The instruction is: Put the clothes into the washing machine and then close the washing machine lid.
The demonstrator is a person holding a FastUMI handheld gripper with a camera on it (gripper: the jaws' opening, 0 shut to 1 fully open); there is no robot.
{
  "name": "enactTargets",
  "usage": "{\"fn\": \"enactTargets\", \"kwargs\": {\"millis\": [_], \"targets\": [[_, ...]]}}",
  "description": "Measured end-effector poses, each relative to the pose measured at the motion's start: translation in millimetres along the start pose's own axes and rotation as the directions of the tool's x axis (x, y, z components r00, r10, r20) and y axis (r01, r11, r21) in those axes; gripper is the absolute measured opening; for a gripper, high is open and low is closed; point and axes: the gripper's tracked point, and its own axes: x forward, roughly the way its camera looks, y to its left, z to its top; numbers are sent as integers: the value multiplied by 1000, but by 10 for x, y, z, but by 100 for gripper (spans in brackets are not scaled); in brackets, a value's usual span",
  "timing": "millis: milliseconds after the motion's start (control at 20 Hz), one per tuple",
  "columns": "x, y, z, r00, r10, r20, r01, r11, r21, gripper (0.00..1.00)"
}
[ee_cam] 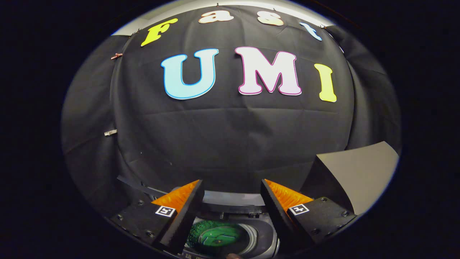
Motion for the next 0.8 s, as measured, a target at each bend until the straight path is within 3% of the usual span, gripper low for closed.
{"fn": "enactTargets", "kwargs": {"millis": [250, 800], "targets": [[-375, 94, -161, 1000, -12, -5, 11, 991, -135, 100], [-741, 8, -371, 999, 8, -42, -12, 996, -88, 99]]}}
